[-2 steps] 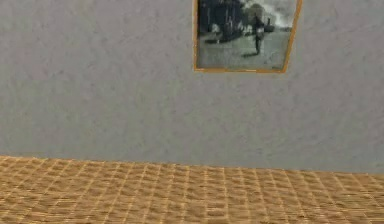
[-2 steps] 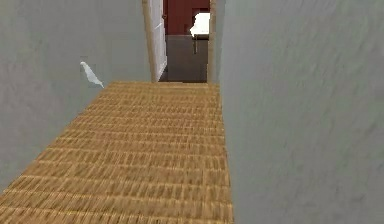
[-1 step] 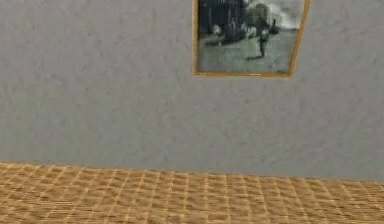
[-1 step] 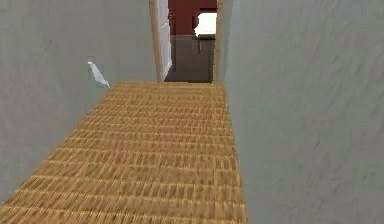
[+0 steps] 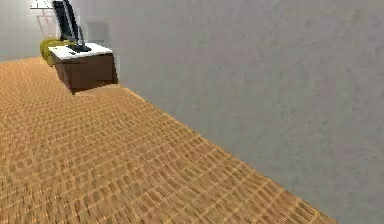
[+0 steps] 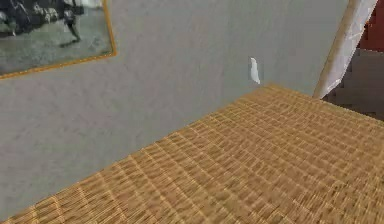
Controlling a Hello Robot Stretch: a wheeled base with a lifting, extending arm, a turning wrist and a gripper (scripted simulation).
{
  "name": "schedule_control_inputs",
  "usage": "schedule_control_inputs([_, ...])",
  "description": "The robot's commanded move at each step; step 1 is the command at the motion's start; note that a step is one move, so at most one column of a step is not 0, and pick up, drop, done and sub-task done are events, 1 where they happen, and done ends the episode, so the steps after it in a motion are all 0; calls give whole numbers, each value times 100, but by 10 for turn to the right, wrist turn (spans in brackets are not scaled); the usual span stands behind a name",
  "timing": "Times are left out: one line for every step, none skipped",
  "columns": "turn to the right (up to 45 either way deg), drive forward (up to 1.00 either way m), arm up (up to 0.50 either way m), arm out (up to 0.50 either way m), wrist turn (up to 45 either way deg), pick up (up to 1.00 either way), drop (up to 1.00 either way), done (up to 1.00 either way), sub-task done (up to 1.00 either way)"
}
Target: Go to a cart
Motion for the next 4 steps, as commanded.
schedule_control_inputs([-420, 0, 0, 0, 0, 0, 0, 0, 0])
schedule_control_inputs([0, 100, 0, 0, 0, 0, 0, 0, 0])
schedule_control_inputs([-60, 0, 0, 0, 0, 0, 0, 0, 0])
schedule_control_inputs([0, 100, 0, 0, 0, 0, 0, 0, 0])
